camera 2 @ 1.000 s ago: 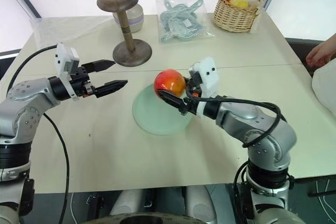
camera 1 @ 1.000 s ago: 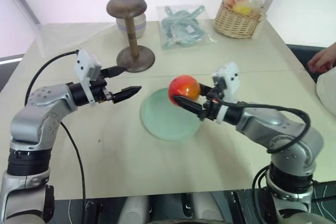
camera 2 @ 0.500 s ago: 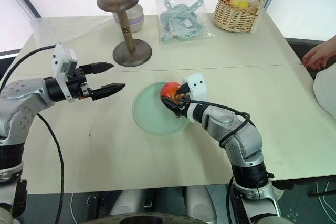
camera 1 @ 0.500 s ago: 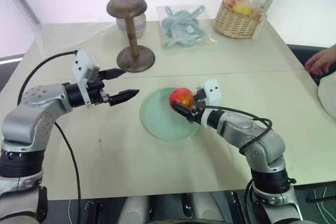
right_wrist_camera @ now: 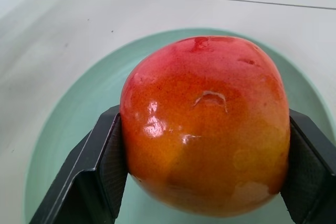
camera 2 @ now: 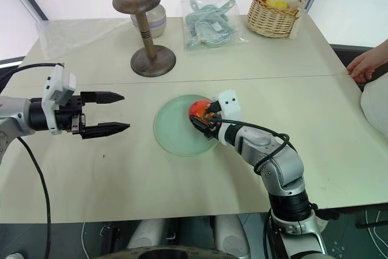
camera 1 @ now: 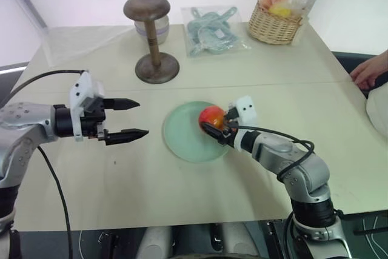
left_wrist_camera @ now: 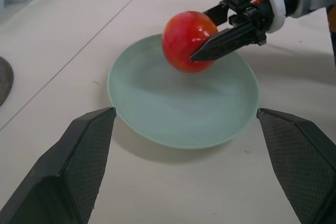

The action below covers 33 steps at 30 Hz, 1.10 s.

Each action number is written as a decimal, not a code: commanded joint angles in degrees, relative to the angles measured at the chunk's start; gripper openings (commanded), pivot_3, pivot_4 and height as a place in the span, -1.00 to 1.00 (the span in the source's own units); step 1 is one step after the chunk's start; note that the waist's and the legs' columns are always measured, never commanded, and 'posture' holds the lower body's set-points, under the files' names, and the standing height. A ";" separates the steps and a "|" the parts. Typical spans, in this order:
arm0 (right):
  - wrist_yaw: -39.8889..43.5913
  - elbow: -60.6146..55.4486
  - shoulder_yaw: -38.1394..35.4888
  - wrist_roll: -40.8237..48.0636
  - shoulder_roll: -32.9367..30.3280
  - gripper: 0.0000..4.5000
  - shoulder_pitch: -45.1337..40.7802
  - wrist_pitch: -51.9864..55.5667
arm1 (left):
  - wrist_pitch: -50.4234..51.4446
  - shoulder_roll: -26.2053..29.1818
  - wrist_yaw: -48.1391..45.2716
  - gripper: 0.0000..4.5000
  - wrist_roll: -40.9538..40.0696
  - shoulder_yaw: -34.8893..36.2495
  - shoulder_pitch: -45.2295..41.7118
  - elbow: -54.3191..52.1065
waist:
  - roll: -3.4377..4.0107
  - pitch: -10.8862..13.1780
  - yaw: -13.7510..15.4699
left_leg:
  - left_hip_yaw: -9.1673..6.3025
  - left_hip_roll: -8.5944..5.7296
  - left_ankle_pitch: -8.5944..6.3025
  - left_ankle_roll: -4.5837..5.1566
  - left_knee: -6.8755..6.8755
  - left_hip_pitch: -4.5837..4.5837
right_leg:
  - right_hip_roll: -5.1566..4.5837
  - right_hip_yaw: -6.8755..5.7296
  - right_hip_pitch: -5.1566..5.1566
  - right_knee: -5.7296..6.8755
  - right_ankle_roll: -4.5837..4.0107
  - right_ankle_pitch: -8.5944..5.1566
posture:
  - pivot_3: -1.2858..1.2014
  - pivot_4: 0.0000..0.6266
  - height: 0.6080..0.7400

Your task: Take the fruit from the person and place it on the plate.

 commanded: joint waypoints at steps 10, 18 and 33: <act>-3.76 -2.79 -7.89 7.75 6.59 0.98 -2.39 5.99 | -1.73 0.18 -0.71 1.00 0.89 0.35 -1.57 0.86 | 0.00 0.00 -0.07 | 0.00 0.01 0.00 0.00 0.00 0.00 | 0.03 0.00 0.00 0.02 0.00 0.00 | 0.03 -0.52 1.00; -1.71 -6.17 -6.17 6.58 2.07 0.98 -3.42 6.80 | -1.79 -0.93 0.14 1.00 0.91 -0.13 -2.03 0.78 | 0.01 0.01 0.02 | 0.00 0.01 0.00 0.00 0.00 0.00 | 0.03 0.01 0.00 0.02 0.00 0.00 | 0.03 -0.52 1.00; 1.82 -12.93 -19.54 16.84 -8.42 0.98 -5.65 13.66 | -1.84 -0.47 -1.45 1.00 0.79 -0.17 -2.17 1.26 | 0.02 0.01 0.13 | 0.00 0.01 0.00 0.00 0.01 0.00 | 0.03 0.00 0.00 0.04 0.00 0.00 | 0.03 -0.52 1.00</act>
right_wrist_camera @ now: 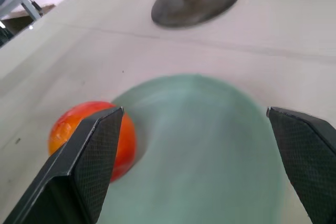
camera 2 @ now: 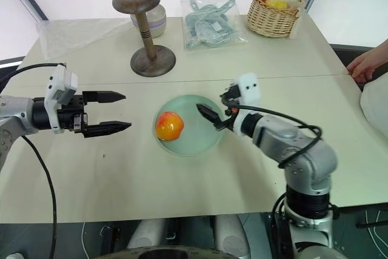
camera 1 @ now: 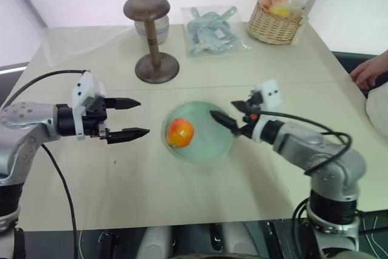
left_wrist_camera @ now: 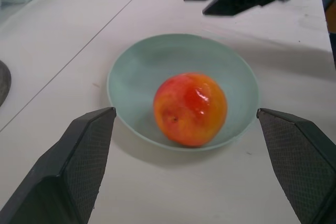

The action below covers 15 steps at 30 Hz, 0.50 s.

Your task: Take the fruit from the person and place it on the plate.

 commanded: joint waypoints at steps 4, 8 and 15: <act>7.62 -7.33 -9.27 9.28 -11.94 0.98 0.98 1.72 | -1.06 0.86 -1.34 1.00 -0.05 0.33 -1.84 0.40 | 0.01 0.00 0.09 | 0.00 0.00 0.00 0.01 0.00 -0.01 | 0.00 0.00 0.01 -0.02 0.00 0.00 | 0.03 -0.52 1.00; 13.08 -10.82 -15.22 13.74 -21.27 0.98 4.99 0.56 | -1.17 0.82 -2.01 1.00 0.03 0.00 -2.62 1.10 | 0.00 0.00 0.16 | 0.00 0.01 -0.01 0.01 0.00 0.00 | 0.03 -0.01 0.03 -0.04 0.01 -0.01 | 0.03 -0.52 1.00; 16.89 -12.34 -20.34 16.53 -28.95 0.98 12.27 -2.81 | -1.06 0.45 -2.14 1.00 -0.12 -0.38 -3.83 1.43 | -0.04 -0.01 0.06 | 0.01 0.02 0.00 0.02 0.01 0.05 | 0.05 0.01 0.09 -0.02 0.02 0.00 | 0.03 -0.52 1.00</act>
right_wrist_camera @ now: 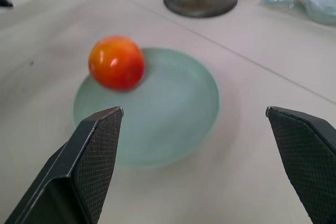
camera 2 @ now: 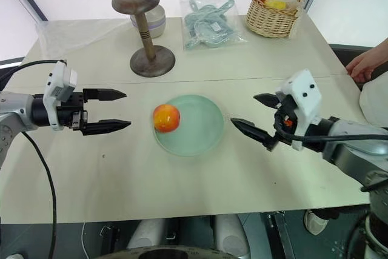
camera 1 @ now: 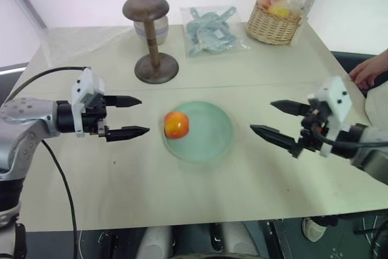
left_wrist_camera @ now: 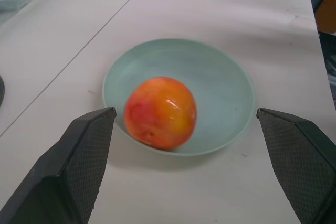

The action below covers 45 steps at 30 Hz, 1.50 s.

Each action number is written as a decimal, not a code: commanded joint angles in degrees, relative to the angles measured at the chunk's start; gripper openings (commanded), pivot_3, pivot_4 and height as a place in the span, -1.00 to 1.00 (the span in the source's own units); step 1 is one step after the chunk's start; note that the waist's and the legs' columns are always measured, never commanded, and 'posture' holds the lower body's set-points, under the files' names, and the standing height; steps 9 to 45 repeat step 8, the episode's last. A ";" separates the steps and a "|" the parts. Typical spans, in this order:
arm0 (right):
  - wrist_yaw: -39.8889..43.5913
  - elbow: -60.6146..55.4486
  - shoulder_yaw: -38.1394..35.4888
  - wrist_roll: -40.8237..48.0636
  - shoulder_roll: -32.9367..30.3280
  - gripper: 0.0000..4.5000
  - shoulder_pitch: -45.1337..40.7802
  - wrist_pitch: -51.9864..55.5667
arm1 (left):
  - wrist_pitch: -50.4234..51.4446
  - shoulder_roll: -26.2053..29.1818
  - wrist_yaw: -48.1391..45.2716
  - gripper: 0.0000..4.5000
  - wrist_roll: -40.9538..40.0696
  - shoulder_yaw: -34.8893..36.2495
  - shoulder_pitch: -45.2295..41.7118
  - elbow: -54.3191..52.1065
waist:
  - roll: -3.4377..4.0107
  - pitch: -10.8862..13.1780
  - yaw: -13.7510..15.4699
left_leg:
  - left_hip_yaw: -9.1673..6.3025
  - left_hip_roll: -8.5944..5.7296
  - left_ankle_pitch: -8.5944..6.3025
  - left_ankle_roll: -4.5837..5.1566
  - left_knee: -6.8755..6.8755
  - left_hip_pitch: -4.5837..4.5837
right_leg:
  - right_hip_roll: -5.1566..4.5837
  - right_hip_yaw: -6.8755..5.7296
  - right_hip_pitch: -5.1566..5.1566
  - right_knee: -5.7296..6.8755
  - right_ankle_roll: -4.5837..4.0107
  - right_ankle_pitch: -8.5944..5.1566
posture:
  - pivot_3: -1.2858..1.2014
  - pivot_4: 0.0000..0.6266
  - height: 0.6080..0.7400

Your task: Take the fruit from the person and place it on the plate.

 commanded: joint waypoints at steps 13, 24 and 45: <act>-0.18 -1.47 -1.06 3.13 -2.74 0.98 2.56 -5.56 | -0.28 0.07 -0.66 1.00 -0.98 0.78 -1.85 -0.61 | 0.00 0.00 0.13 | 0.01 0.00 0.00 0.00 0.02 0.00 | 0.01 0.01 0.00 0.01 0.00 0.00 | 0.03 -0.52 1.00; -0.18 -1.47 -1.06 3.13 -2.74 0.98 2.56 -5.56 | -0.28 0.07 -0.66 1.00 -0.98 0.78 -1.85 -0.61 | 0.00 0.00 0.13 | 0.01 0.00 0.00 0.00 0.02 0.00 | 0.01 0.01 0.00 0.01 0.00 0.00 | 0.03 -0.52 1.00; -0.18 -1.47 -1.06 3.13 -2.74 0.98 2.56 -5.56 | -0.28 0.07 -0.66 1.00 -0.98 0.78 -1.85 -0.61 | 0.00 0.00 0.13 | 0.01 0.00 0.00 0.00 0.02 0.00 | 0.01 0.01 0.00 0.01 0.00 0.00 | 0.03 -0.52 1.00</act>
